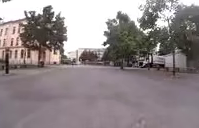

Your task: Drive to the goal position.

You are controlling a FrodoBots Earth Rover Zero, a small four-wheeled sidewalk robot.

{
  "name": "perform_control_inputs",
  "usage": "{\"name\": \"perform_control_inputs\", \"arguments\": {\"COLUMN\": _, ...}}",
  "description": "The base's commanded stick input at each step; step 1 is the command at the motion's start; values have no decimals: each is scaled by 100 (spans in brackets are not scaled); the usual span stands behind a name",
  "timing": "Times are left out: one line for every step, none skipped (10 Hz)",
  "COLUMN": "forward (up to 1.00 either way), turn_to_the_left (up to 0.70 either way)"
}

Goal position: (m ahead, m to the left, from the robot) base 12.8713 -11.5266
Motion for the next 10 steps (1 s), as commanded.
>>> {"name": "perform_control_inputs", "arguments": {"forward": 60, "turn_to_the_left": 0}}
{"name": "perform_control_inputs", "arguments": {"forward": 60, "turn_to_the_left": 0}}
{"name": "perform_control_inputs", "arguments": {"forward": 60, "turn_to_the_left": 0}}
{"name": "perform_control_inputs", "arguments": {"forward": 60, "turn_to_the_left": 0}}
{"name": "perform_control_inputs", "arguments": {"forward": 60, "turn_to_the_left": 0}}
{"name": "perform_control_inputs", "arguments": {"forward": 60, "turn_to_the_left": 0}}
{"name": "perform_control_inputs", "arguments": {"forward": 60, "turn_to_the_left": 0}}
{"name": "perform_control_inputs", "arguments": {"forward": 60, "turn_to_the_left": 0}}
{"name": "perform_control_inputs", "arguments": {"forward": 60, "turn_to_the_left": 0}}
{"name": "perform_control_inputs", "arguments": {"forward": 60, "turn_to_the_left": 0}}
